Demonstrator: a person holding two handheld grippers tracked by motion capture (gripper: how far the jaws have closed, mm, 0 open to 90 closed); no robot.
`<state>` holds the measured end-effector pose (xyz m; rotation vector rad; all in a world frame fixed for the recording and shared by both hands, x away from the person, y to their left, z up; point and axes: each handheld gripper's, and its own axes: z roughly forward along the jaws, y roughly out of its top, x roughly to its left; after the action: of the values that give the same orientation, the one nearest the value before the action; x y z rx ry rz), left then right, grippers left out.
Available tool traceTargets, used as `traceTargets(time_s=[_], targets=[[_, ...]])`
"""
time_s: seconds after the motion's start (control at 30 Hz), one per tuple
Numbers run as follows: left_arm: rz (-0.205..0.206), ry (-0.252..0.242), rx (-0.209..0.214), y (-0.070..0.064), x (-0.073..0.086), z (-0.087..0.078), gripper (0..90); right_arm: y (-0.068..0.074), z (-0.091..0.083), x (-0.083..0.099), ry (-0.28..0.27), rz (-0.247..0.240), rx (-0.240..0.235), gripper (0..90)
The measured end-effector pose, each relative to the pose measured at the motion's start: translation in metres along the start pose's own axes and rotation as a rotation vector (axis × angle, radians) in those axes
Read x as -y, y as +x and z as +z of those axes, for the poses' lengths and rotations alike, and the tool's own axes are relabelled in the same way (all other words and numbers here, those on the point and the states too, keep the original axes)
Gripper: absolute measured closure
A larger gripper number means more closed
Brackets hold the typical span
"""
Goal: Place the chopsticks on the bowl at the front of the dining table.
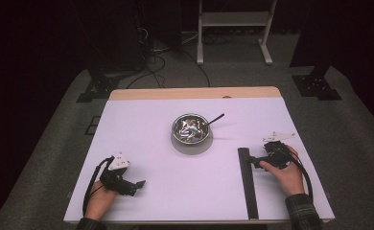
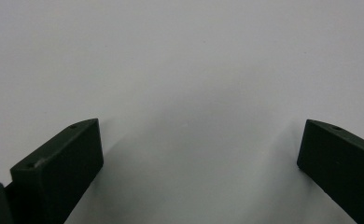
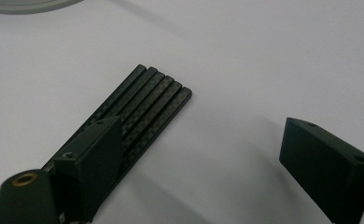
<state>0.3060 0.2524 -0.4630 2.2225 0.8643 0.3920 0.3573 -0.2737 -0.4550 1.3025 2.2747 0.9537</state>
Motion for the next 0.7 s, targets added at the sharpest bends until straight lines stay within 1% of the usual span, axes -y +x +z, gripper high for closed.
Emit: traceTargets(time_s=[0.5, 0.7], targets=[[0.0, 0.0, 0.0, 0.0, 0.0, 0.0, 0.0, 0.0, 0.0011, 0.001, 0.005, -0.002, -0.001, 12.3], [0.0, 0.0, 0.0, 0.0, 0.0, 0.0, 0.0, -0.0007, 0.0023, 0.0023, 0.023, -0.009, 0.013, 12.3]])
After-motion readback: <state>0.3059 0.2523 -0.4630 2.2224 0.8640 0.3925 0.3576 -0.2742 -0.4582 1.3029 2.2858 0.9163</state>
